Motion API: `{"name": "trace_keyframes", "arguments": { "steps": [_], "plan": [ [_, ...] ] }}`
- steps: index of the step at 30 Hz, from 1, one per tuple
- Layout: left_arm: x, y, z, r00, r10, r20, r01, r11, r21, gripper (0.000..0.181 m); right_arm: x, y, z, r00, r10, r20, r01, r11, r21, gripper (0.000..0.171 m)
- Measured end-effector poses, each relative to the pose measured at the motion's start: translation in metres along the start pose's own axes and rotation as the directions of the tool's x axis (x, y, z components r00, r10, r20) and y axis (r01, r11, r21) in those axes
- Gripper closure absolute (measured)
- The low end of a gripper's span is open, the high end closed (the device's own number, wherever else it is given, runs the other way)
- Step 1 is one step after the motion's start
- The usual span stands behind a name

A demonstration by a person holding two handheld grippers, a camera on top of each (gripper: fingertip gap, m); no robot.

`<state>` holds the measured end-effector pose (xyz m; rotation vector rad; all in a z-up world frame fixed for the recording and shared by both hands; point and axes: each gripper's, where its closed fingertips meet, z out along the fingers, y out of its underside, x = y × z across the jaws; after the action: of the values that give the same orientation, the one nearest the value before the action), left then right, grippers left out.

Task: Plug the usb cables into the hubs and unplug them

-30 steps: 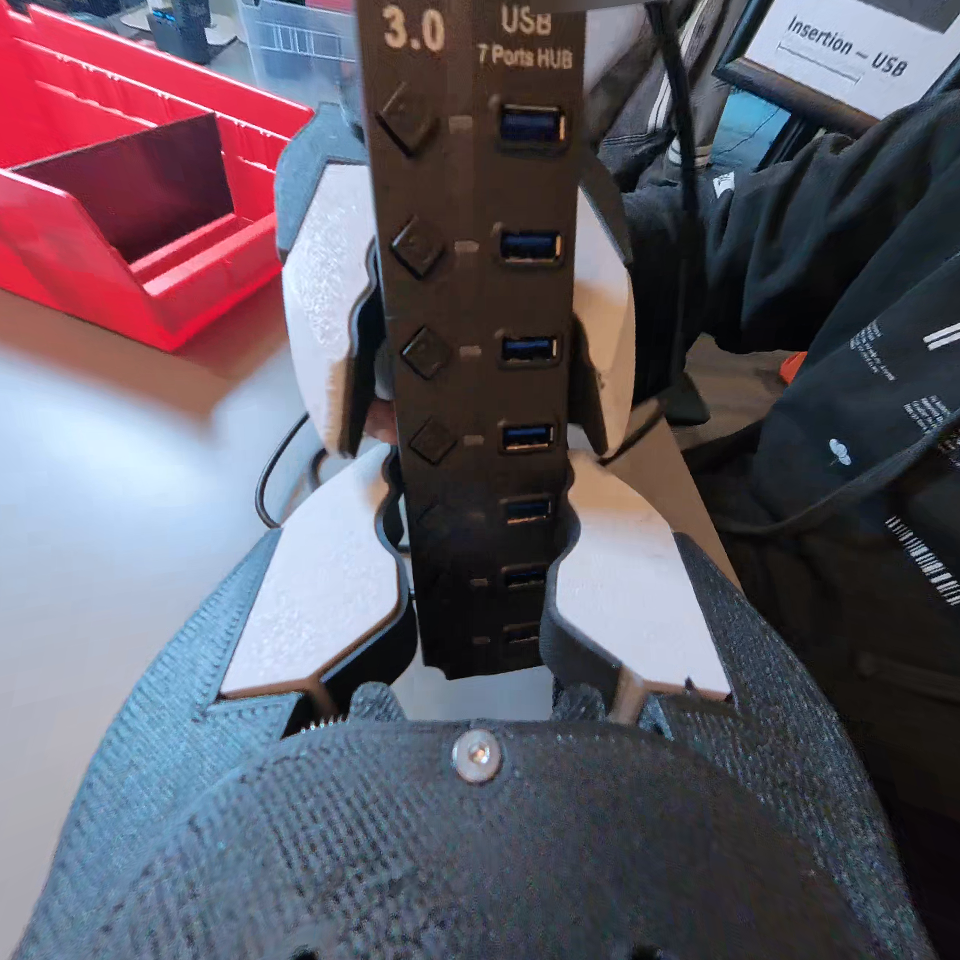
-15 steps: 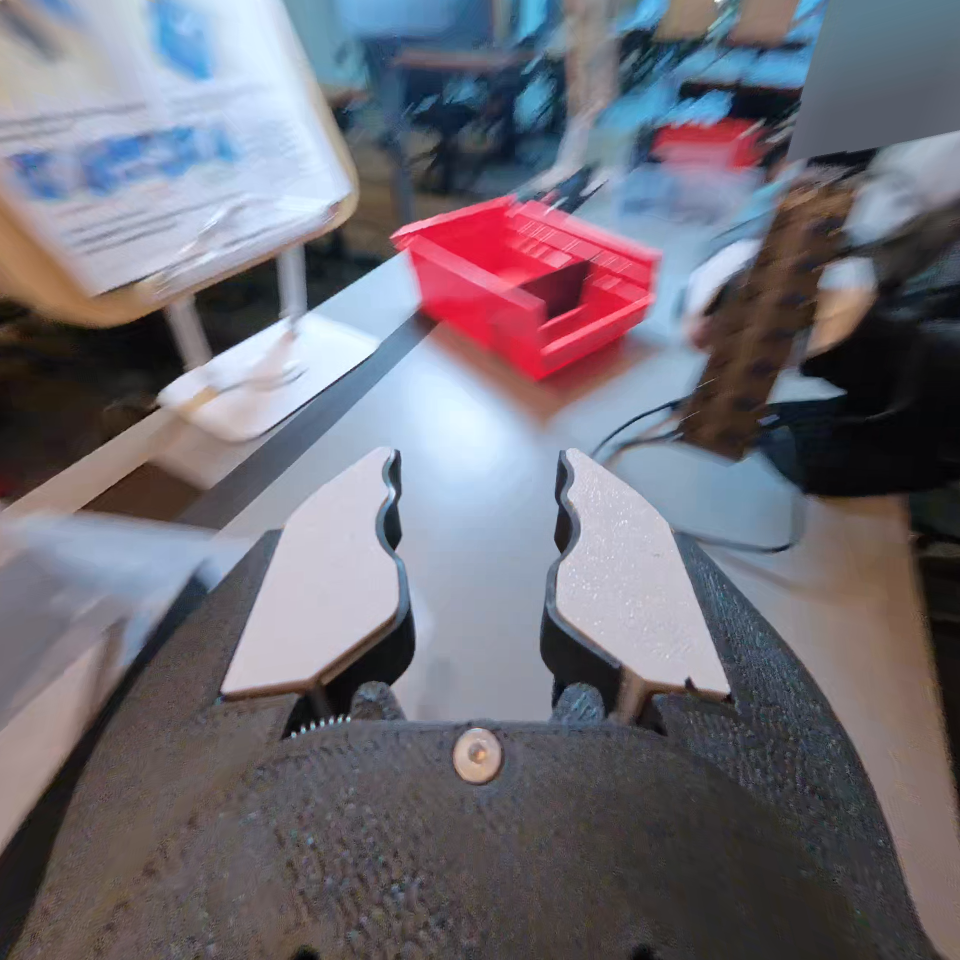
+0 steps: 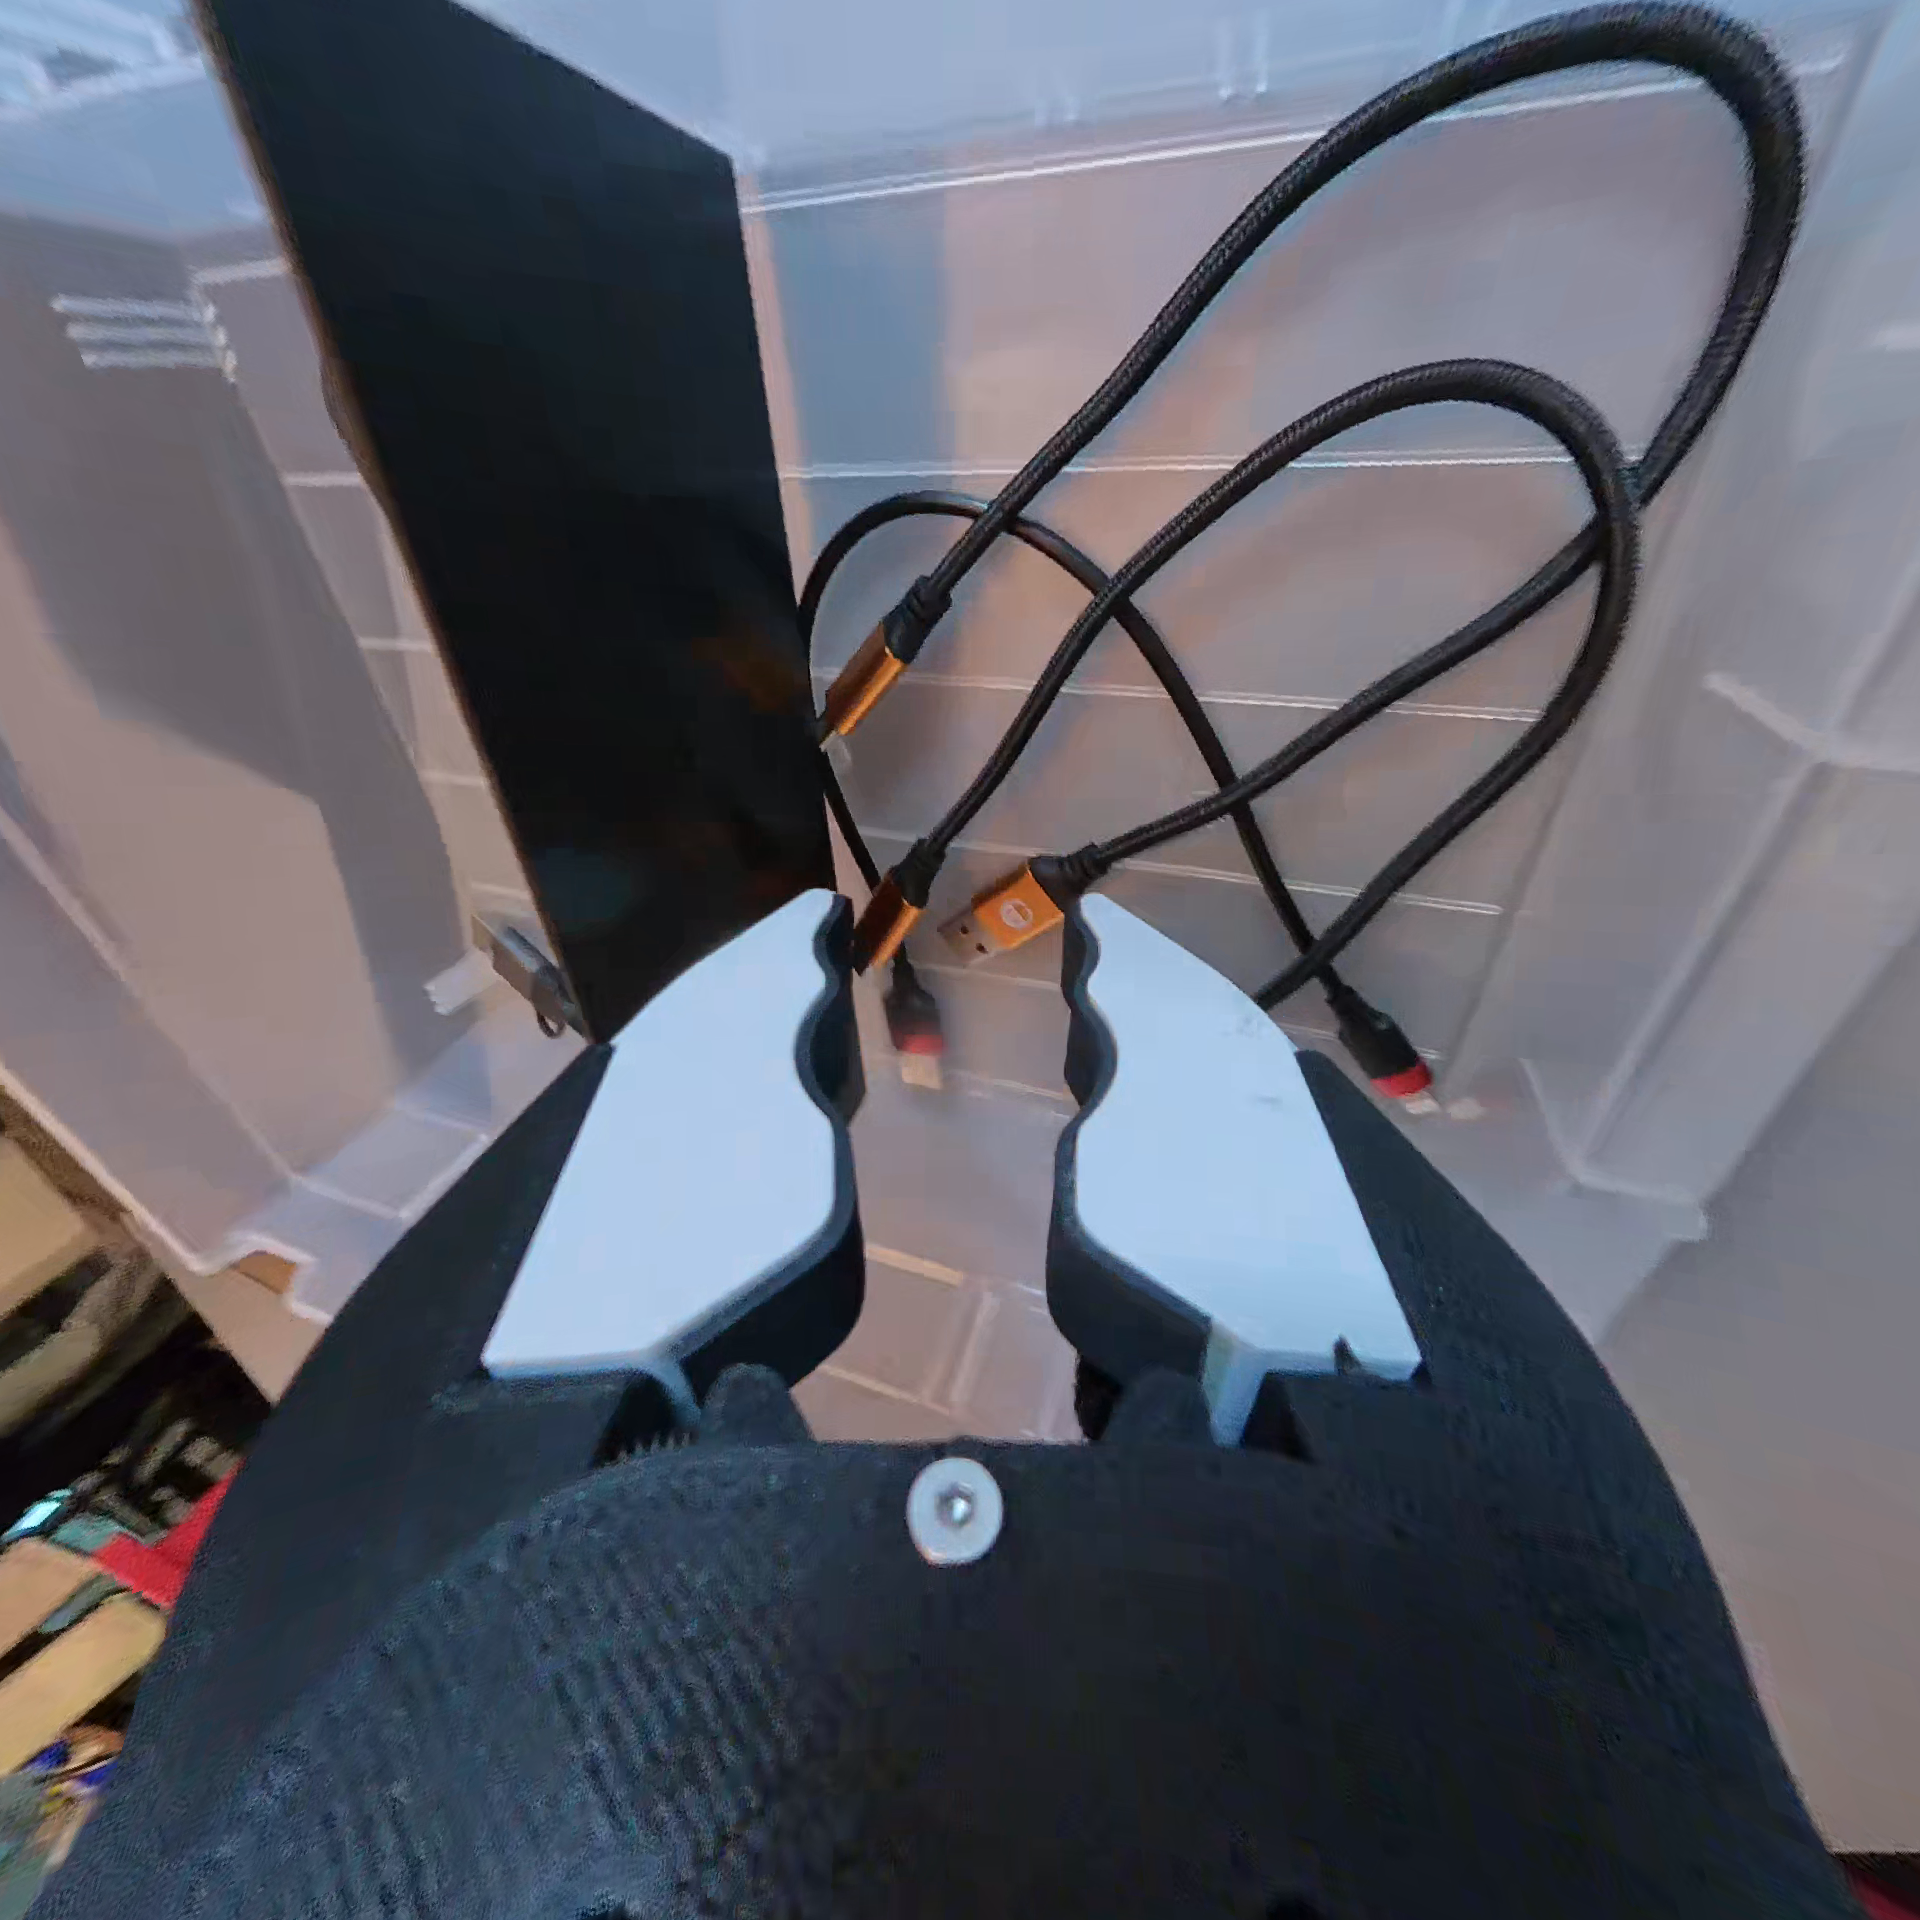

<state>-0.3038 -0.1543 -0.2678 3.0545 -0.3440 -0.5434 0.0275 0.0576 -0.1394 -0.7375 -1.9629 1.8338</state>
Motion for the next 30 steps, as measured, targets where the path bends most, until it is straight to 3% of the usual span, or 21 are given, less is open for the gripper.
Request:
{"name": "trace_keyframes", "arguments": {
  "steps": [1, 5, 6, 7, 11, 16, 20, 22, 25, 30],
  "plan": [
    [-0.001, -0.003, 0.004, 1.0, 0.029, 0.0, -0.029, 1.0, -0.01, 0.143, 0.001, 0.001, 0.0, 1.0, 0.005, 0.0, -0.005, 1.0, -0.002, 0.108],
    [0.001, -0.011, 0.024, 0.993, 0.111, -0.03, -0.112, 0.992, -0.063, 0.15, 0.003, 0.005, -0.001, 1.0, 0.013, -0.002, -0.013, 1.0, -0.008, 0.108],
    [-0.002, -0.014, 0.027, 0.992, 0.124, -0.011, -0.125, 0.99, -0.064, 0.169, 0.003, 0.006, -0.001, 1.0, 0.013, -0.002, -0.014, 1.0, -0.009, 0.108],
    [-0.003, -0.016, 0.028, 0.991, 0.132, -0.008, -0.132, 0.99, -0.056, 0.176, 0.004, 0.006, -0.001, 1.0, 0.015, -0.002, -0.015, 1.0, -0.009, 0.108],
    [-0.002, -0.017, 0.013, 0.994, 0.099, -0.049, -0.101, 0.995, -0.024, 0.177, 0.007, 0.007, -0.004, 1.0, 0.022, -0.006, -0.022, 1.0, -0.003, 0.108],
    [-0.009, -0.025, -0.08, 0.989, -0.061, -0.136, 0.089, 0.973, 0.211, 0.177, 0.009, 0.003, -0.007, 1.0, 0.019, -0.012, -0.019, 1.0, 0.014, 0.108],
    [0.01, -0.057, -0.165, 0.932, -0.14, -0.334, 0.29, 0.841, 0.457, 0.177, 0.009, 0.0, -0.009, 1.0, 0.009, -0.021, -0.008, 1.0, 0.026, 0.108],
    [0.03, -0.078, -0.188, 0.906, -0.142, -0.399, 0.353, 0.774, 0.525, 0.177, 0.009, -0.002, -0.01, 1.0, 0.0, -0.027, 0.001, 1.0, 0.029, 0.108],
    [0.08, -0.109, -0.181, 0.825, -0.165, -0.54, 0.468, 0.736, 0.49, 0.177, 0.01, -0.005, -0.014, 0.999, -0.007, -0.044, 0.009, 0.999, 0.038, 0.108],
    [0.164, -0.144, -0.122, 0.667, -0.231, -0.709, 0.608, 0.718, 0.337, 0.177, 0.016, -0.009, -0.025, 0.997, 0.011, -0.075, -0.006, 0.997, 0.072, 0.108]
  ]
}}
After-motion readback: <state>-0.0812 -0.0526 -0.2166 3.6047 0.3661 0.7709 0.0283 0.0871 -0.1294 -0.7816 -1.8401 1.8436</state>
